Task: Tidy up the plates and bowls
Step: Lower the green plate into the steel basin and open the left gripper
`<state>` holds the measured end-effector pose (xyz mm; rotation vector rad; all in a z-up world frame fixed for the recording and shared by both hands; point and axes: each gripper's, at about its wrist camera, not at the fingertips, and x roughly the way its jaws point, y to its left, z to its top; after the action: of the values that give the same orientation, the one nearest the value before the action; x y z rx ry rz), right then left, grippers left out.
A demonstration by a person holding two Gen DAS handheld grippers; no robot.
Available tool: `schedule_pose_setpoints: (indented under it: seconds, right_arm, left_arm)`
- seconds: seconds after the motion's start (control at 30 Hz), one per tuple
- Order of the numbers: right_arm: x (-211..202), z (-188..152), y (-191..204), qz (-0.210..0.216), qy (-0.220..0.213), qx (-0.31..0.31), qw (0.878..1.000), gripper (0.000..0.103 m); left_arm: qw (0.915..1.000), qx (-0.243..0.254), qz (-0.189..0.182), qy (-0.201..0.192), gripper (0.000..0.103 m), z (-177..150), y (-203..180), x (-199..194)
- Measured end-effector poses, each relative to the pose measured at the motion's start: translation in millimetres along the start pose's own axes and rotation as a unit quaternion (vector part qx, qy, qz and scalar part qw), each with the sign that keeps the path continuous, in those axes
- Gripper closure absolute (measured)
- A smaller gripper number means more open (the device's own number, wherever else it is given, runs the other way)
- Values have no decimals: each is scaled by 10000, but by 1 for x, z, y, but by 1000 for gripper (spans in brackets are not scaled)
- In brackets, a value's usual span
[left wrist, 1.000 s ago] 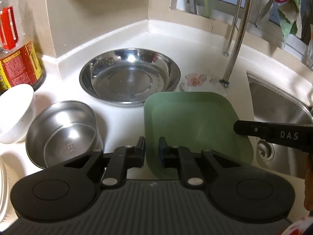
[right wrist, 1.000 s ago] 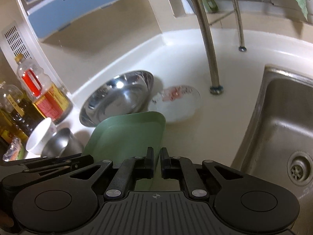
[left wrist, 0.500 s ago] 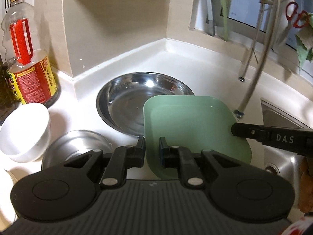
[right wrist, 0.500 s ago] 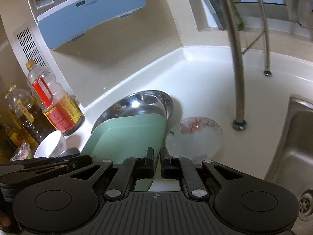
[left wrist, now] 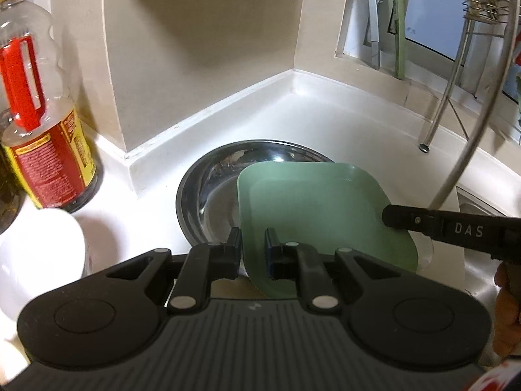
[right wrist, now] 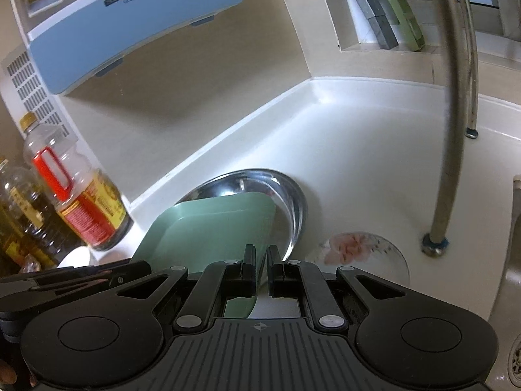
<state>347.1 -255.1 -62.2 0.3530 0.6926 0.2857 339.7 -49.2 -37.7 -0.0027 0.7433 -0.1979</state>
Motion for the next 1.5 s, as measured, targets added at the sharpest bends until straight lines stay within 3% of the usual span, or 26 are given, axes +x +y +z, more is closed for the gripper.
schedule_pose_setpoints:
  seconds: [0.67, 1.07, 1.2, 1.27, 1.4, 1.5]
  right_arm:
    - [75, 13, 1, -375, 418, 198, 9982, 95]
    - [90, 14, 1, -485, 529, 165, 9973, 95]
    - [88, 14, 5, -558, 431, -26, 9975, 94]
    - [84, 16, 6, -472, 347, -81, 9983, 90]
    - [66, 20, 7, -311, 165, -26, 9994, 58]
    - [50, 23, 8, -256, 24, -24, 9997, 55]
  left_arm:
    - [9978, 131, -37, 656, 90, 26, 26, 66]
    - [9963, 146, 3, 849, 89, 27, 30, 83]
    - [9968, 189, 109, 762, 82, 29, 28, 82]
    - [9972, 208, 133, 707, 81, 31, 29, 78]
    - [9981, 262, 30, 555, 79, 34, 31, 63]
    - [9985, 240, 22, 491, 77, 37, 33, 49]
